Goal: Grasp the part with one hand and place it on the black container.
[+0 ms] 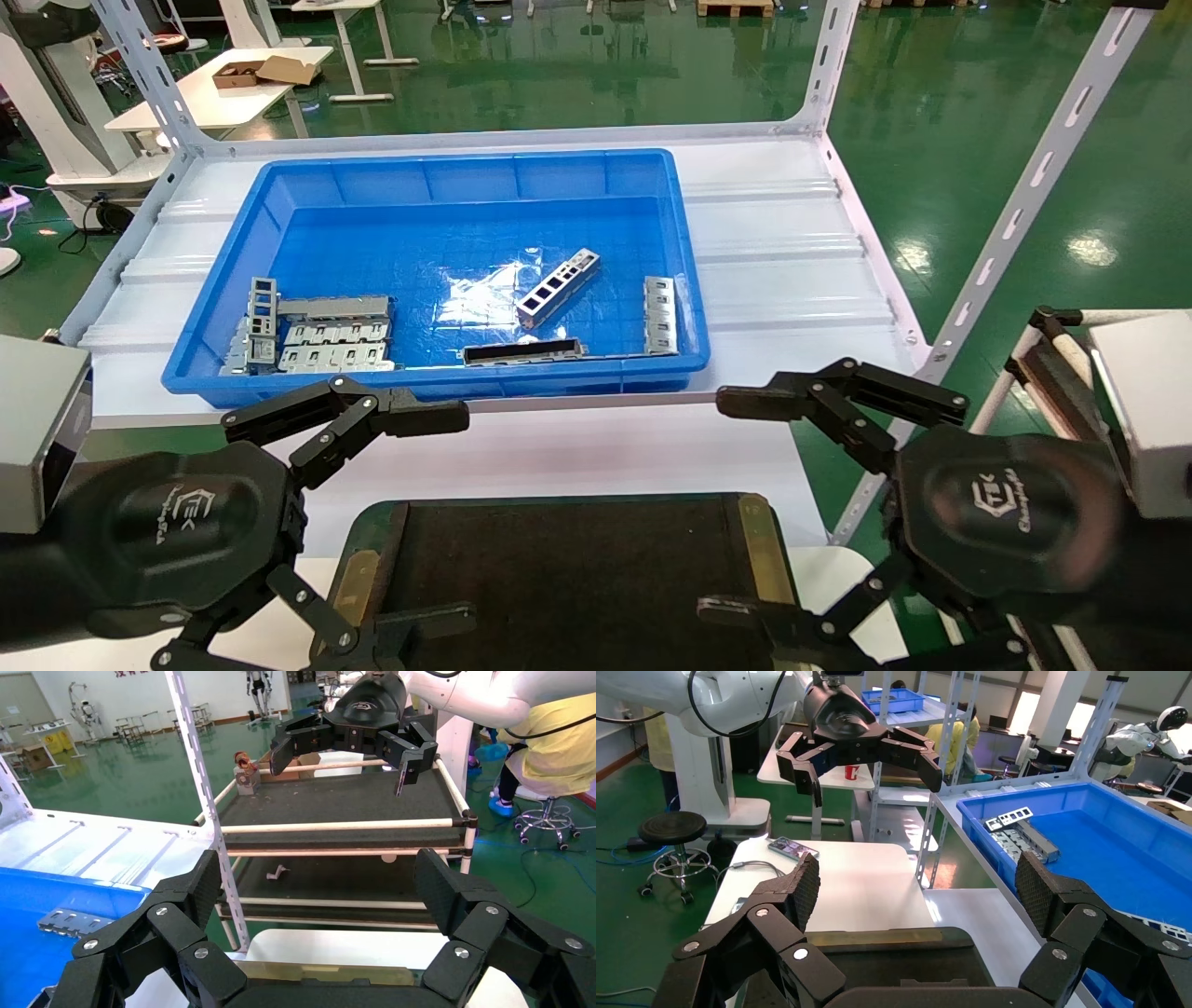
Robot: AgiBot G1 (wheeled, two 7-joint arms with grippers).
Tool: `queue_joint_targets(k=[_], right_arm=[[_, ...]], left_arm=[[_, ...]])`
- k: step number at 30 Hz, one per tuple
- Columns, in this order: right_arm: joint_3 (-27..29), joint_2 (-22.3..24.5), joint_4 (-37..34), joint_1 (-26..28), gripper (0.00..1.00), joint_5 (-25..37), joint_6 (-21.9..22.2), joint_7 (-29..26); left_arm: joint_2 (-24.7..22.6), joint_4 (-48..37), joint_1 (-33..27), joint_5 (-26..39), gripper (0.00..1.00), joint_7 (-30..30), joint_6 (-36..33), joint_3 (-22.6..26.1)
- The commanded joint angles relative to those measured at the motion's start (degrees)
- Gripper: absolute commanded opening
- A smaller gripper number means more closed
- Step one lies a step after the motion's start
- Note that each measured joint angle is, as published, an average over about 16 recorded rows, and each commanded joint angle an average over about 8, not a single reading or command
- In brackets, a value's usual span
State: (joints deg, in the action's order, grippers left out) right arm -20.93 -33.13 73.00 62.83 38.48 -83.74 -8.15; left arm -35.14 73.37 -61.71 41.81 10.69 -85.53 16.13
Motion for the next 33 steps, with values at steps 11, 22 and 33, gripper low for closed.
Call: queue_joint_targets(k=[11, 22, 33], right_arm=[[0.0, 0.0, 0.0, 0.0, 1.00, 0.0, 0.0, 0.0], [0.0, 0.0, 0.0, 0.0, 1.00, 0.0, 0.0, 0.0], [0.0, 0.0, 0.0, 0.0, 1.00, 0.0, 0.0, 0.0]], left_arm=[[0.0, 0.0, 0.0, 0.0, 1.00, 0.0, 0.0, 0.0], [0.0, 0.0, 0.0, 0.0, 1.00, 0.0, 0.0, 0.0], [0.0, 0.0, 0.0, 0.0, 1.00, 0.0, 0.0, 0.0]])
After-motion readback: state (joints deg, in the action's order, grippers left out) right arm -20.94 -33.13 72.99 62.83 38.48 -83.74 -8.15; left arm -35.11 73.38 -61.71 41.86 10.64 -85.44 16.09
